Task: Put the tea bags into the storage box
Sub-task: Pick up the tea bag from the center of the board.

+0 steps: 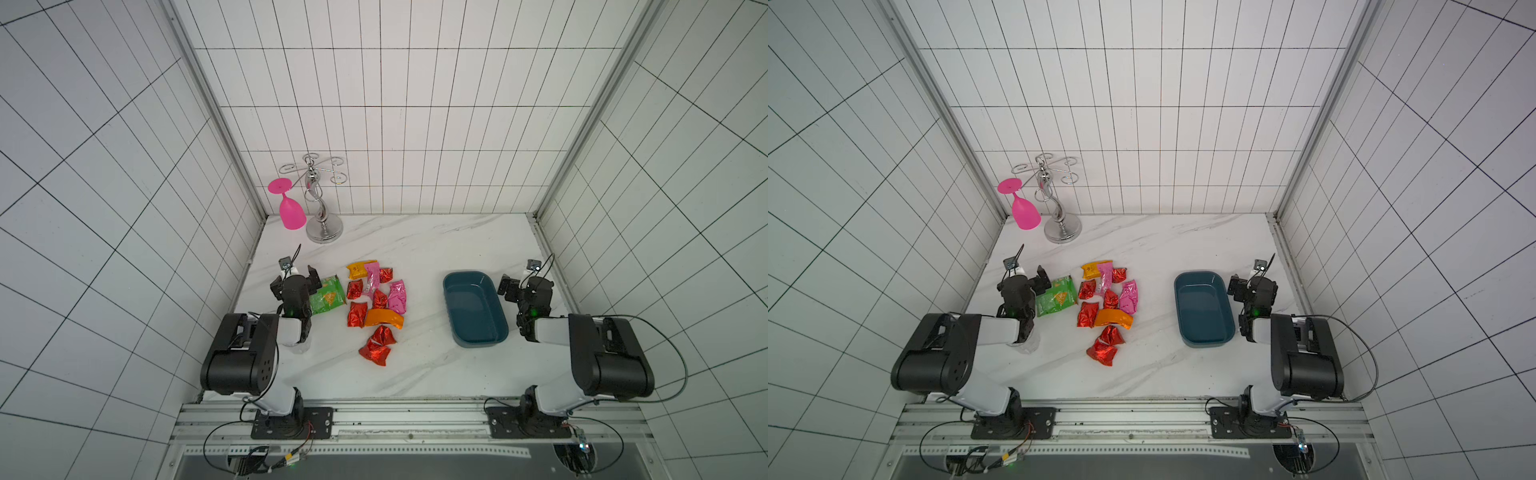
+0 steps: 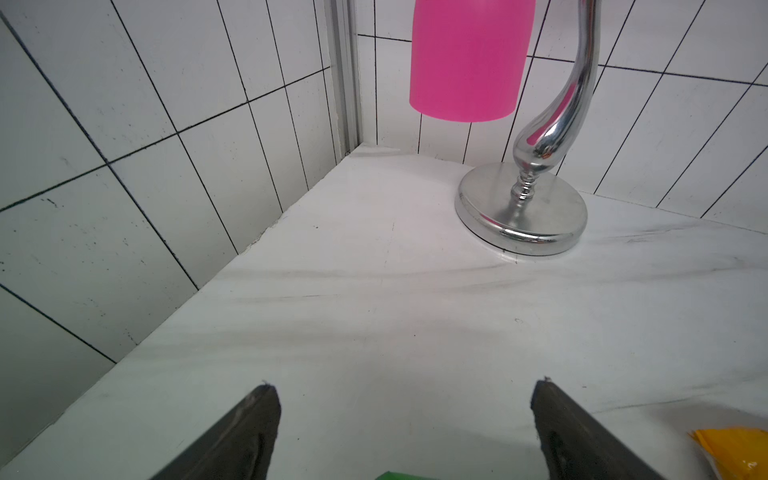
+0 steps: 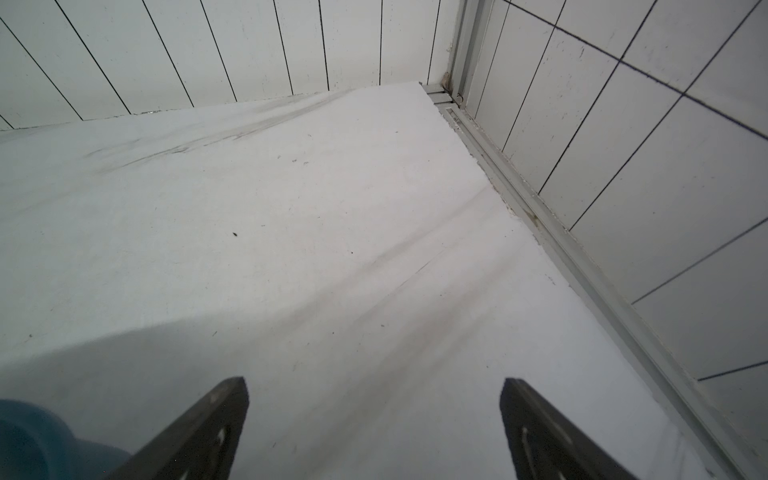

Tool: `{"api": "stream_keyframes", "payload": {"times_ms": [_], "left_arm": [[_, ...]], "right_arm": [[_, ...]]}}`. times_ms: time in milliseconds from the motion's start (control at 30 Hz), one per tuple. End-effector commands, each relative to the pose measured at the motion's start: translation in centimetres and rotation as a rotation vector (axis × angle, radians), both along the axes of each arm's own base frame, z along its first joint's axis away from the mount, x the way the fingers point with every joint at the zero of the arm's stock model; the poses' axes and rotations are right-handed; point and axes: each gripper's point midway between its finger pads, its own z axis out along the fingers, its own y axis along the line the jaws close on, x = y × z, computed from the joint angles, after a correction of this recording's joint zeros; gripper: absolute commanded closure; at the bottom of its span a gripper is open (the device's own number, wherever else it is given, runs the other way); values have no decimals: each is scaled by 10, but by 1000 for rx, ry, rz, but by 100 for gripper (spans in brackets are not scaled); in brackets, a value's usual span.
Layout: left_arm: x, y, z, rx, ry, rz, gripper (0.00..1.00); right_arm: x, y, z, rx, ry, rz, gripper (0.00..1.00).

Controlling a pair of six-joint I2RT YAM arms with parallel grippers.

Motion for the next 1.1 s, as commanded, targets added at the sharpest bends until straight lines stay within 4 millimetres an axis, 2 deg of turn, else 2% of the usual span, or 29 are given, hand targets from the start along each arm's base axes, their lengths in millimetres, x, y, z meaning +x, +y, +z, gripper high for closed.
{"api": "stream_keyframes", "payload": {"times_ms": [0,767,900,1000,1067], "left_arm": [[6,-1,8,-11,-3,-12,2],[4,-2,9,-6,-19,-15,2],[4,-6,17,29,-32,-10,2],[8,-20,41,91,-48,-61,3],[11,-35,55,107,6,-113,2]], "right_arm": [[4,-3,8,0,-27,-10,1],[4,-3,8,3,-16,-8,1],[4,-15,20,-11,-16,-97,1],[10,-14,43,-19,37,-89,1],[10,-20,60,-3,43,-144,1]]}}
